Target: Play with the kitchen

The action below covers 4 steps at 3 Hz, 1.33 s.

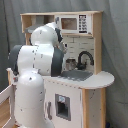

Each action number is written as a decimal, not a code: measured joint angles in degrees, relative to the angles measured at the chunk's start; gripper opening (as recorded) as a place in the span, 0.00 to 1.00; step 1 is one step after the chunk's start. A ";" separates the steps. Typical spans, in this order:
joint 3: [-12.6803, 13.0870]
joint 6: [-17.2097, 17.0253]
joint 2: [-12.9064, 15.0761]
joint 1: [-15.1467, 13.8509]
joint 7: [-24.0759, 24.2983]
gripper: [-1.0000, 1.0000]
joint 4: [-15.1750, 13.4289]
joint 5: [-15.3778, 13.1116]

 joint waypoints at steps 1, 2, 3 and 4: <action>-2.34 4.17 -3.67 0.00 -0.03 0.00 -0.54 0.17; -4.07 8.71 -5.38 -0.01 0.10 0.00 -3.27 0.53; -4.53 12.66 -9.03 -0.01 0.08 0.00 -3.27 2.83; -5.31 15.12 -11.37 -0.17 0.05 0.00 -3.26 7.30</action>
